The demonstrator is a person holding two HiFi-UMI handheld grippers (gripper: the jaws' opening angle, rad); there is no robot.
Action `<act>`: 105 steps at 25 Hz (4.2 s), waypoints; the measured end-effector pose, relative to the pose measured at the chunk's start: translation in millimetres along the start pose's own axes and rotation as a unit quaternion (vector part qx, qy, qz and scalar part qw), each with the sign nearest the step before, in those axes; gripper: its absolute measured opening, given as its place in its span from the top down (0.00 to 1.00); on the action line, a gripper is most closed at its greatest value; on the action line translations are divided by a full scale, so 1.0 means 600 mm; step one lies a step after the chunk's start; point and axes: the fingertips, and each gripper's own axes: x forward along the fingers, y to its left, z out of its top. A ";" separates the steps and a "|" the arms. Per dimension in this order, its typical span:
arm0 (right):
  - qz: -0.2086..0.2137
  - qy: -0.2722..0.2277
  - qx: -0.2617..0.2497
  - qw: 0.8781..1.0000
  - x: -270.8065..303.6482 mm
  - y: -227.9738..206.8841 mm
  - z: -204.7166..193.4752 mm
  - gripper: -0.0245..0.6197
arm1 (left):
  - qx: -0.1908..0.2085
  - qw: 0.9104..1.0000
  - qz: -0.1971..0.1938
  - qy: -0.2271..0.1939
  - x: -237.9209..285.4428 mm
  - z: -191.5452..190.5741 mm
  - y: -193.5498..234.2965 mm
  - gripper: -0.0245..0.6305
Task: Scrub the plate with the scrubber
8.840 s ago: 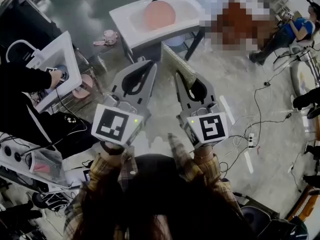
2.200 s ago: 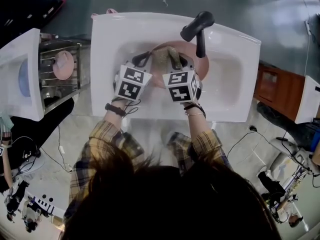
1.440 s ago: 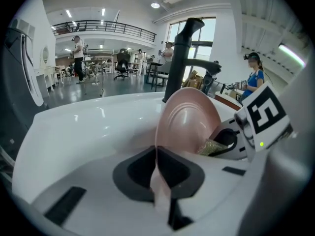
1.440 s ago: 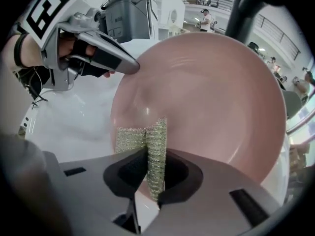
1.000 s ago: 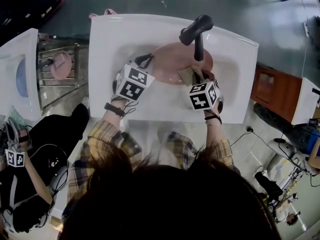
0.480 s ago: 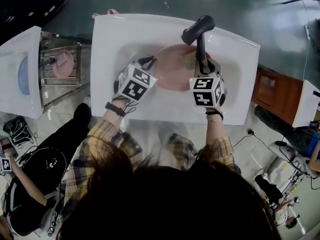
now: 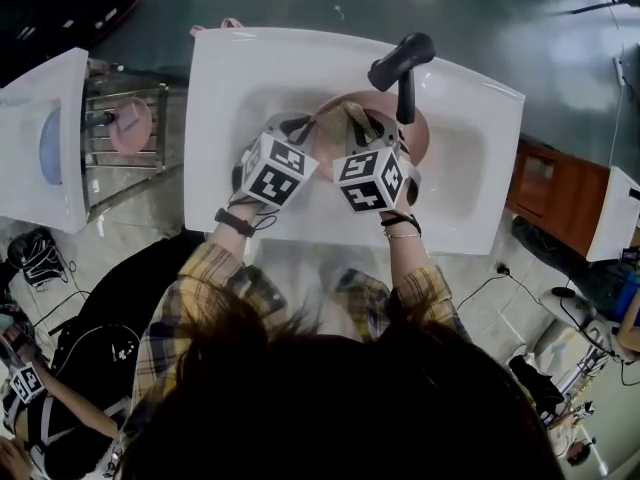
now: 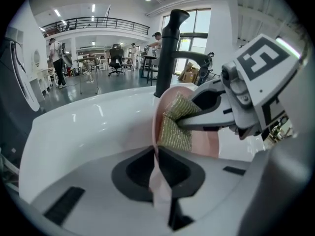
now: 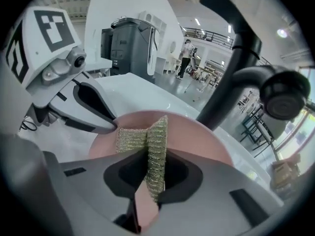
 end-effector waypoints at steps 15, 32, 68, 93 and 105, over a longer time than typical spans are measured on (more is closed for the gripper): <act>0.084 0.088 -0.008 0.993 0.005 0.076 -0.115 0.85 | -0.002 1.000 0.009 0.006 0.007 -0.009 0.005 0.93; -0.025 0.098 0.043 0.994 -0.046 -0.100 -0.206 0.84 | 0.008 1.000 -0.002 0.007 0.008 -0.018 -0.018 0.91; 0.051 0.019 -0.001 0.998 -0.001 0.044 -0.049 0.84 | -0.005 1.000 0.018 0.011 0.001 -0.026 -0.028 0.90; 0.010 0.102 0.043 0.994 -0.039 -0.065 -0.206 0.83 | 0.002 1.000 0.007 0.024 0.002 -0.046 -0.028 0.89; -0.052 0.037 0.066 0.996 -0.040 -0.130 -0.106 0.83 | 0.004 1.000 0.015 0.026 -0.007 -0.049 -0.034 0.88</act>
